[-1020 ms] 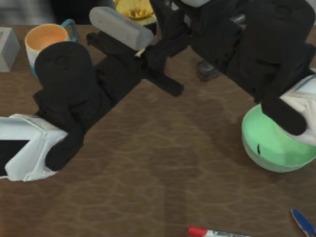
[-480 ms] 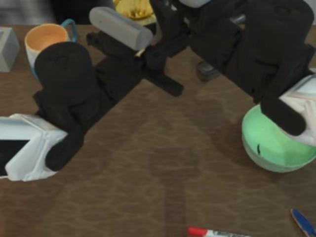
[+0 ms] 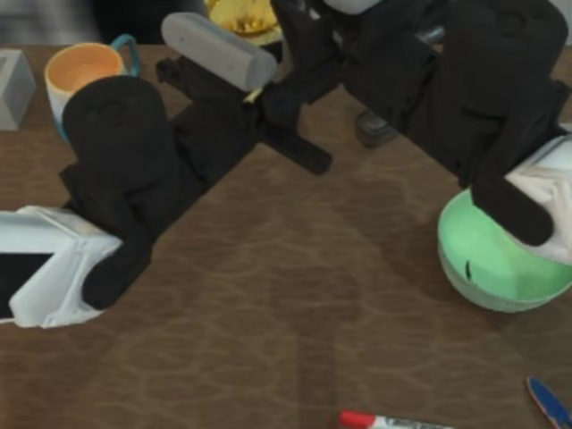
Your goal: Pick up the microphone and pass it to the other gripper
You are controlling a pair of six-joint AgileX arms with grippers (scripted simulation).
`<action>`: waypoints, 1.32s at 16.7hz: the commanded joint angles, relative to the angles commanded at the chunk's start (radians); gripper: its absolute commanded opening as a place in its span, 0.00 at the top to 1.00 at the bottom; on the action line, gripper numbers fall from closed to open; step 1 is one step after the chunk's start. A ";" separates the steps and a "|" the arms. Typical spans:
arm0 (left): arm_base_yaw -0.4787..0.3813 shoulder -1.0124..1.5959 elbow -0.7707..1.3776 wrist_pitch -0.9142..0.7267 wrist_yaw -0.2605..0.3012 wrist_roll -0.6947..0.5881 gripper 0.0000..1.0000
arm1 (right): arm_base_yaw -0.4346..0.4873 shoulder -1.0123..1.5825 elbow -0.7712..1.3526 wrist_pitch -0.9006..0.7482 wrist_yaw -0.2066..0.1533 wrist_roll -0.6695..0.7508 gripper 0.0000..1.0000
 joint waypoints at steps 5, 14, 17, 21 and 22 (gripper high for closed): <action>0.000 0.000 0.000 0.000 0.000 0.000 0.25 | 0.000 0.000 0.000 0.000 0.000 0.000 1.00; 0.000 0.000 0.000 0.000 0.000 0.000 0.00 | 0.000 0.000 0.000 0.000 0.000 0.000 1.00; 0.027 0.004 -0.003 -0.002 -0.022 0.006 0.00 | 0.003 -0.009 0.001 0.003 0.008 -0.006 1.00; 0.046 -0.073 -0.077 -0.007 -0.012 0.005 0.00 | -0.032 -0.042 -0.035 0.000 -0.028 -0.005 1.00; 0.055 -0.115 -0.115 -0.010 -0.008 0.005 0.00 | -0.046 -0.058 -0.051 0.001 -0.045 -0.004 1.00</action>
